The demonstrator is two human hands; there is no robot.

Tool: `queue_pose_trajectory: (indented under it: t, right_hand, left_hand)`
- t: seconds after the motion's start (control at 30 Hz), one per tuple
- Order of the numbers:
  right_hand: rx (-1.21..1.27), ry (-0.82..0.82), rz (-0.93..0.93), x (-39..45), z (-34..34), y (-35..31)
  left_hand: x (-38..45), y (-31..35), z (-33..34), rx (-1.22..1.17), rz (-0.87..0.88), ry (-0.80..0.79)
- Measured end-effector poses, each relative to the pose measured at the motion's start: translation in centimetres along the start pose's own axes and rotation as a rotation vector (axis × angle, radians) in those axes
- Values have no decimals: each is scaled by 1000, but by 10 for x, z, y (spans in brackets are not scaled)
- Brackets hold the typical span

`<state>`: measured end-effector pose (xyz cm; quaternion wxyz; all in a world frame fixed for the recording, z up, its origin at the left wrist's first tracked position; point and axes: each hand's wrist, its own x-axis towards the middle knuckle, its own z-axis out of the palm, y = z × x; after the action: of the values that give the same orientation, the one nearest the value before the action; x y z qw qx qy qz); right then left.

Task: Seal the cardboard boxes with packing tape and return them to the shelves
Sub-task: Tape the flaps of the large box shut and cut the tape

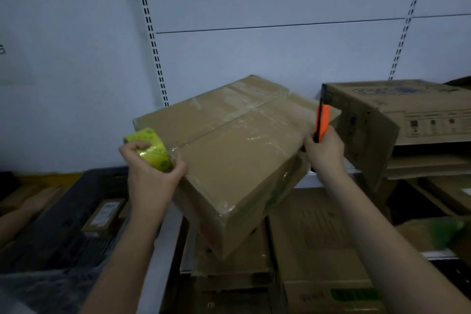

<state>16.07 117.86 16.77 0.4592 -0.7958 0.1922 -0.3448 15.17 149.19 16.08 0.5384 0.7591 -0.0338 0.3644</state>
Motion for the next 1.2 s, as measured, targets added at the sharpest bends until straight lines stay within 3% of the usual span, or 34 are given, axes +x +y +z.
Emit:
queue_pose_trajectory:
  t: [0.13, 0.23, 0.3, 0.4, 0.47, 0.6, 0.73, 0.9, 1.07, 1.2]
  right_hand:
    - [-154, -77, -122, -27, 5, -12]
    - [-297, -165, -240, -39, 9, -22]
    - [-329, -162, -272, -32, 9, -23]
    - [-304, -32, -305, -2, 1, -14]
    - [-306, -15, -254, 24, -10, -5]
    - [-175, -133, 10, 78, -38, 9]
    - [110, -265, 177, 89, -43, 12]
    - [75, -162, 218, 77, -48, 23]
    - [-41, -93, 128, 26, -68, 35]
    - [-271, -253, 83, 4, -86, 21]
  left_hand:
    - [55, -12, -10, 45, 38, -133]
    - [87, -24, -10, 235, 5, -258]
    - [97, -26, -6, 346, -9, -244]
    - [96, -6, 6, 421, 99, -151]
    - [84, 17, 14, 460, 167, -103]
    - [36, 48, 32, 532, 399, -98]
    - [3, 44, 58, 541, 626, -94]
    - [-2, 15, 61, 506, 590, -18]
    - [16, -3, 68, 379, 502, -99]
    - [39, -7, 85, 285, 317, -84]
